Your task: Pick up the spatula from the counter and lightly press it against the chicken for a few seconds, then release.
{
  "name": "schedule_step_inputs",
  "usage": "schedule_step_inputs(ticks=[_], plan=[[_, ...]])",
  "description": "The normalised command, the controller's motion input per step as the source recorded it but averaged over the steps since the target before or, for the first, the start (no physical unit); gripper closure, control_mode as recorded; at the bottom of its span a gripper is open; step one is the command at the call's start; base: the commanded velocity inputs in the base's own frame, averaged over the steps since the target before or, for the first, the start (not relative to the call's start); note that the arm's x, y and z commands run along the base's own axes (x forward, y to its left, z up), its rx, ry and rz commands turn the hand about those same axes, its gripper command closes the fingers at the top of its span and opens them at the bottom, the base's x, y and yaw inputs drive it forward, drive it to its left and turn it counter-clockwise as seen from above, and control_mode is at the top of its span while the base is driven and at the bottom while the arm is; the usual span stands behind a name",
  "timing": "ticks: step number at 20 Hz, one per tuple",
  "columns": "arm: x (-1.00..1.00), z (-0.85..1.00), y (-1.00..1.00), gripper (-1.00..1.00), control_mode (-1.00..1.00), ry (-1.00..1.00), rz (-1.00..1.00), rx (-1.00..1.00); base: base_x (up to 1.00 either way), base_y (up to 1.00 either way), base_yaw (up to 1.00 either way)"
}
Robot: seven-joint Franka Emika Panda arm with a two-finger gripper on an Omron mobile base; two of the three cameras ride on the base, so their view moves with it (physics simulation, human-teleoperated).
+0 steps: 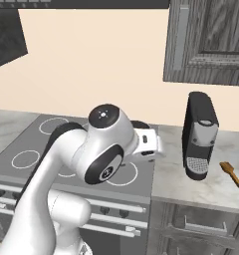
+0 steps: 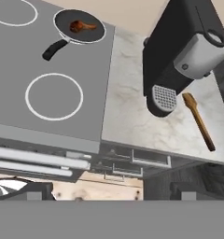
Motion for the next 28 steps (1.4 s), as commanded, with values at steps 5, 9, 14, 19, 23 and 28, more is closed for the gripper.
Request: schedule_step_inputs(ticks=[5,9,14,19,23,28], plan=[[0.00,-0.08,-0.27,-1.00,-1.00,0.02,-0.11,0.00,0.00,0.00,0.00],[0.00,-0.08,-0.29,-1.00,-1.00,0.00,-0.11,0.00,0.00,0.00,0.00],[0.00,-0.09,-0.34,-1.00,-1.00,0.00,-0.04,0.00,0.00,0.00,0.00],[0.02,-0.10,-0.36,-1.00,-1.00,0.00,0.00,0.00,0.00,0.00,0.00],[0.14,-0.03,-0.28,-1.00,-1.00,0.00,0.02,0.00,0.00,0.00,0.00],[0.17,0.00,-0.19,-1.00,-1.00,0.01,0.00,0.00,0.00,0.00,0.00]])
